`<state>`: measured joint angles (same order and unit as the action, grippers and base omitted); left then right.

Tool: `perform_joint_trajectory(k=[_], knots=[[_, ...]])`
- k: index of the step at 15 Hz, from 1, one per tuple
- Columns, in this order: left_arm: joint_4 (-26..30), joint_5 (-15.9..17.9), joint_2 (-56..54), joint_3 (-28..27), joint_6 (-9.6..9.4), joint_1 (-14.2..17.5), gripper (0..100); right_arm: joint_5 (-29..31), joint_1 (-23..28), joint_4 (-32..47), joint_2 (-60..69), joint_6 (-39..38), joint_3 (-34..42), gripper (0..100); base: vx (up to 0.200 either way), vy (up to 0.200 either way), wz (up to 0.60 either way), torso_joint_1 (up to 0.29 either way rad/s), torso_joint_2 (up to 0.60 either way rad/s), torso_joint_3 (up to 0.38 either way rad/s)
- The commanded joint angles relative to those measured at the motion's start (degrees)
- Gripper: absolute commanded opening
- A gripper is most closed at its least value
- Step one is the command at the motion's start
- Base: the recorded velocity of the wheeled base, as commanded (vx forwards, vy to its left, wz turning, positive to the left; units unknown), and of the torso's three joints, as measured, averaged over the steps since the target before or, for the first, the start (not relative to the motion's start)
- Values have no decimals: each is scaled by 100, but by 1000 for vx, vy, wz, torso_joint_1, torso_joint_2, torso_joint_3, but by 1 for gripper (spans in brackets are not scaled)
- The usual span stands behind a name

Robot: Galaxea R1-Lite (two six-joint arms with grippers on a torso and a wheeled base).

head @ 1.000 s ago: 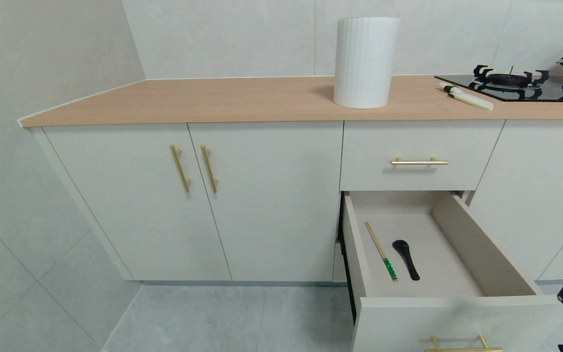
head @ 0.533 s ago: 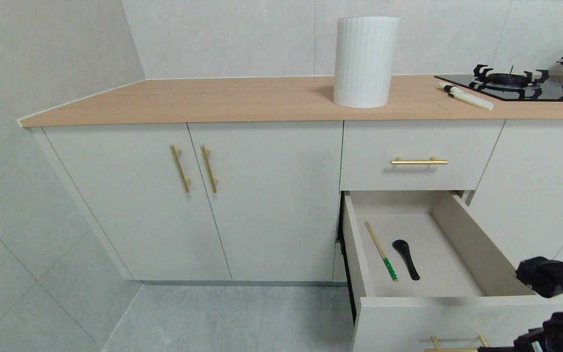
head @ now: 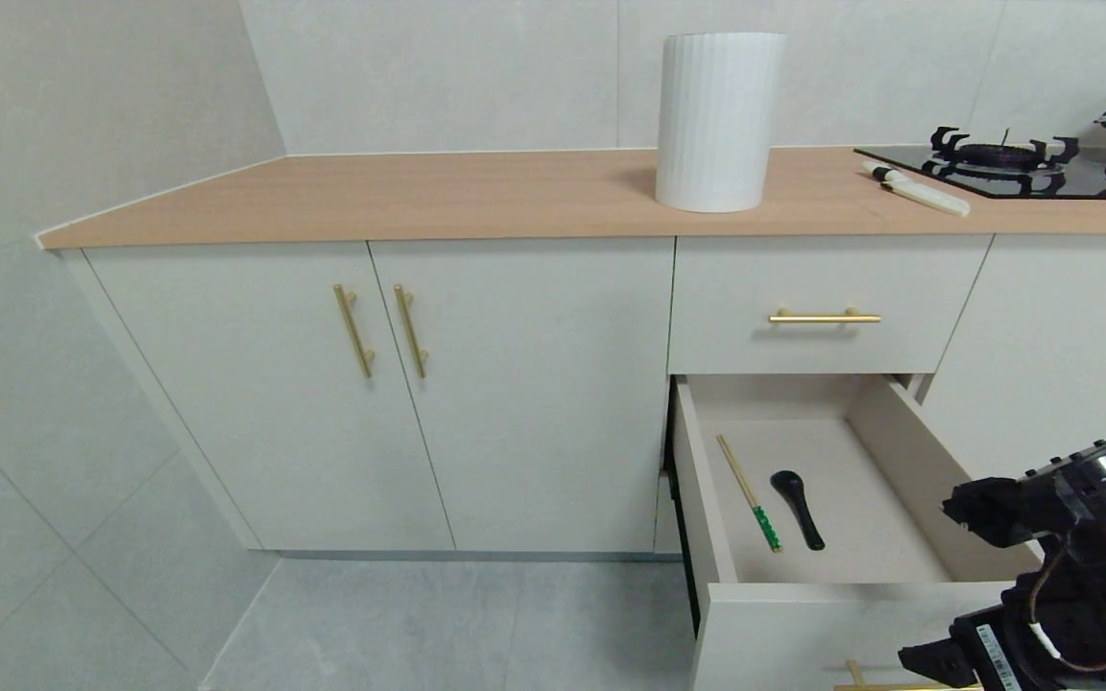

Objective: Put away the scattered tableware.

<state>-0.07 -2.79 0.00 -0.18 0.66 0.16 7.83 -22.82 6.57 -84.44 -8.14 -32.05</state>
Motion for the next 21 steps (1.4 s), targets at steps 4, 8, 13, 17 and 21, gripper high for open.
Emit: perform_joint_trajectory(k=[4, 8, 13, 17, 21], knots=[[-1, -2, 0, 1, 4, 2, 100, 184, -3, -42, -731, -513, -188, 100, 0, 0, 0, 0, 0, 0], [-1, -2, 0, 1, 4, 2, 100, 202, -3, -358, -942, -680, -188, 100, 0, 0, 0, 0, 0, 0], [-1, -2, 0, 1, 4, 2, 100, 509, -3, -903, -1373, -996, -188, 100, 0, 0, 0, 0, 0, 0], [-1, -2, 0, 1, 4, 2, 100, 518, -3, -1053, -1382, -1119, -372, 100, 0, 0, 0, 0, 0, 0], [-1, -2, 0, 1, 4, 2, 100, 509, 50, -1053, -1716, -1110, -741, 100, 0, 0, 0, 0, 0, 0]])
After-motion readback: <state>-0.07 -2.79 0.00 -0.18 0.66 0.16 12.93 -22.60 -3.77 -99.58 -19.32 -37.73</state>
